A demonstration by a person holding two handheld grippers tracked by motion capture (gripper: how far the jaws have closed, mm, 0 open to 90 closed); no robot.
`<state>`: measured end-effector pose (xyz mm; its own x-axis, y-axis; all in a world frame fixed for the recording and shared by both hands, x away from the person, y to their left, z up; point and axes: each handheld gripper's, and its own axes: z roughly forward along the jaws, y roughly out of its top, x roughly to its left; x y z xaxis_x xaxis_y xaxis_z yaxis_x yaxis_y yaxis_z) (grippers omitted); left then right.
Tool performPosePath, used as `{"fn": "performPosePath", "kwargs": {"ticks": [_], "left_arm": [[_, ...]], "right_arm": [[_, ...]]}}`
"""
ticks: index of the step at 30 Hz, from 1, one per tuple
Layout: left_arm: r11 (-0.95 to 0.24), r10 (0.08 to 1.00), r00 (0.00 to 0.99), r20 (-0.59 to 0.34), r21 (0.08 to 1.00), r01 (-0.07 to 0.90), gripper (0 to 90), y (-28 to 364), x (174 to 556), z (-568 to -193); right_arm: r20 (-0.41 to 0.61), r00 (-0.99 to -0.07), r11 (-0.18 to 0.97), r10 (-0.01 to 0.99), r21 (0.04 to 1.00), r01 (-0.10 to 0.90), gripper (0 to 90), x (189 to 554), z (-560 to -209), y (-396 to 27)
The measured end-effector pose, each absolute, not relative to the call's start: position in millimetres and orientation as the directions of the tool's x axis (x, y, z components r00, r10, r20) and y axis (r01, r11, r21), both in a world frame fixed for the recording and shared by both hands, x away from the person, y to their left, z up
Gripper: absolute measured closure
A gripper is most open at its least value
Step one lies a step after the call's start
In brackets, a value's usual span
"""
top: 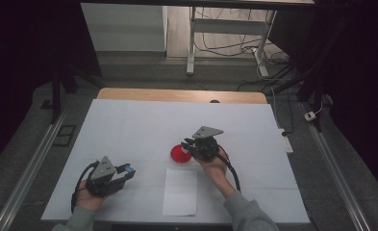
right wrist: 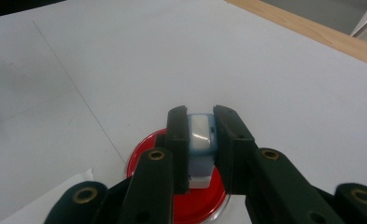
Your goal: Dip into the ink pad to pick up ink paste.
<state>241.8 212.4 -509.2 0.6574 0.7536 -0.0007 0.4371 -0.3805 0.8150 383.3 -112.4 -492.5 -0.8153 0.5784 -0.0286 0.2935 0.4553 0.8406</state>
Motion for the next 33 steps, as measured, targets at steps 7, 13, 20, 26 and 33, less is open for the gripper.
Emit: {"fn": "performPosePath", "kwargs": {"ticks": [7,13,20,26,33], "left_arm": [[-0.381,0.753,0.658,-0.001,0.815,0.437,65.4,212.4,241.9,-509.3],[-0.381,0.753,0.658,-0.003,0.814,0.439,65.5,212.4,242.0,-509.7],[-0.382,0.752,0.659,-0.002,0.813,0.439,65.5,212.3,242.0,-509.8],[-0.382,0.753,0.658,-0.003,0.813,0.44,65.4,212.5,242.1,-510.1],[-0.383,0.751,0.66,-0.002,0.813,0.439,65.4,212.2,241.8,-509.7]], "right_arm": [[-0.044,-0.82,0.474,0.571,0.833,0.286,75.6,384.4,-493.6,-108.2],[-0.04,-0.824,0.479,0.566,0.829,0.289,75.5,385.8,-495.5,-105.3],[-0.03,-0.824,0.485,0.565,0.82,0.303,75.6,388.1,-498.5,-104.2],[-0.033,-0.825,0.491,0.564,0.817,0.303,75.6,388.6,-498.6,-103.3],[-0.047,-0.824,0.508,0.565,0.807,0.302,75.6,387.3,-500.9,-100.8]]}}
